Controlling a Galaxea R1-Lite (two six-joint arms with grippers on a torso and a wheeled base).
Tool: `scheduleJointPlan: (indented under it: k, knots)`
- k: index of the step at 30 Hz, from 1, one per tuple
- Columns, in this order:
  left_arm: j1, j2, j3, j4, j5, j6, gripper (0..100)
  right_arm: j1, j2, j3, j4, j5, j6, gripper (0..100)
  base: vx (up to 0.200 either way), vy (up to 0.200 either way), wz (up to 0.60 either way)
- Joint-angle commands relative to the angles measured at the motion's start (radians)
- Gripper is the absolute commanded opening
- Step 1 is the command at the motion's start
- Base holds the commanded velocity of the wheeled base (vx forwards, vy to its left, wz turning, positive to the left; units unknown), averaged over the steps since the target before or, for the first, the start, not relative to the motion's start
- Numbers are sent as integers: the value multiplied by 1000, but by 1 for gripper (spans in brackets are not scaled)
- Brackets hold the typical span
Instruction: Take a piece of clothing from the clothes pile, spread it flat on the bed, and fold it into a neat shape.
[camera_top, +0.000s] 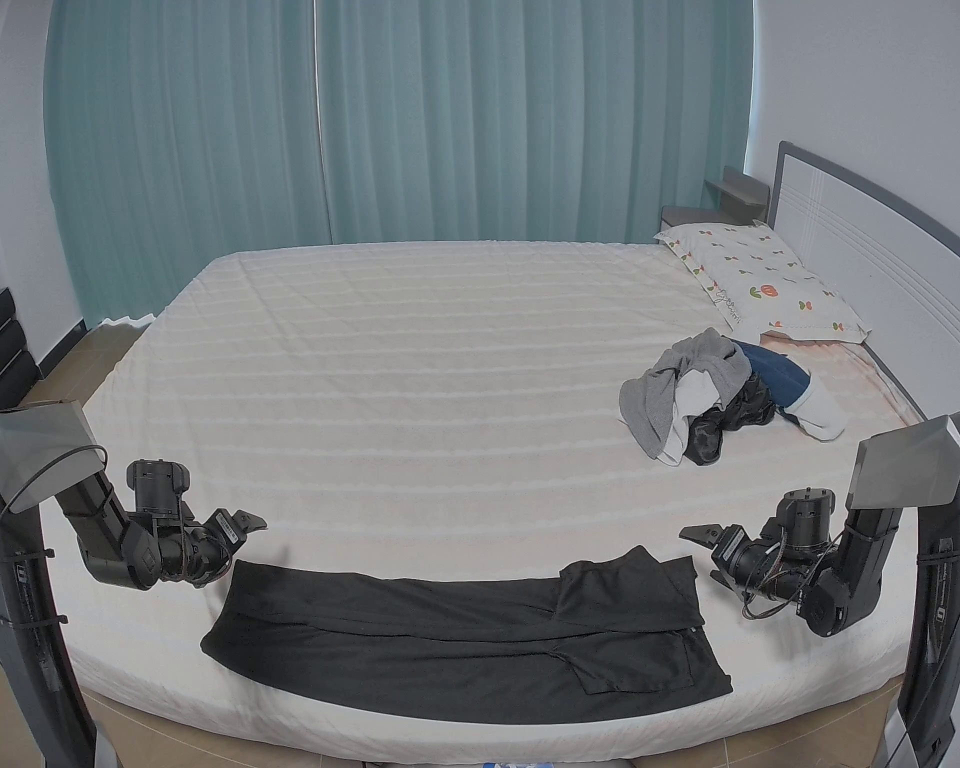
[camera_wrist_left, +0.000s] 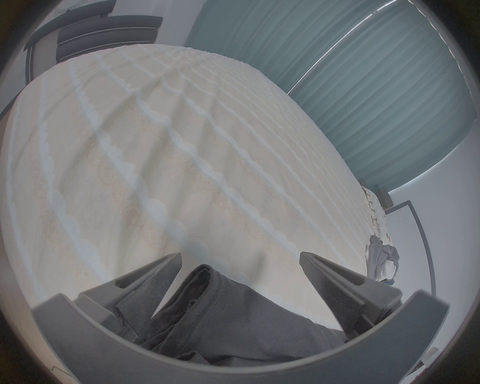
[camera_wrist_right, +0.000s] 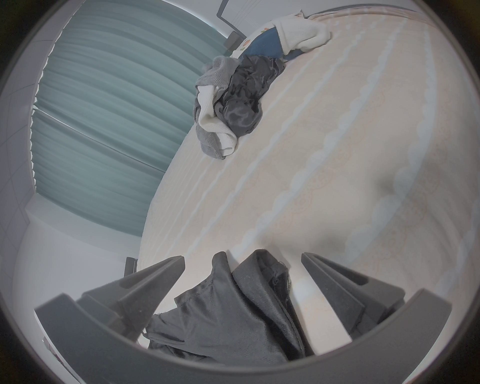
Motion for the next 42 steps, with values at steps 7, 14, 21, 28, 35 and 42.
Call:
scheduleJointPlan:
  k: [7, 14, 21, 28, 35, 42]
  knots:
    - [-23, 50, -8, -7, 49, 32, 100, 7, 29, -29, 0, -17, -1, 100, 0, 0, 0]
    - [-37, 76, -1, -41, 121, 55, 0, 21, 48, -45, 2, -21, -6, 100, 0, 0, 0]
    - [-25, 86, 21, -127, 124, 12, 0, 35, 75, -107, 32, -54, -23, 100, 0, 0, 0]
    - [-17, 81, 27, -159, 124, -41, 0, 35, 85, -130, 81, -76, -84, 0, 0, 0, 0]
    - [4, 76, 28, -159, 122, -48, 0, 30, 86, -131, 72, -99, -90, 0, 0, 0, 0]
    - [12, 69, 25, -165, 122, -89, 0, 20, 80, -139, 61, -109, -87, 0, 0, 0, 0]
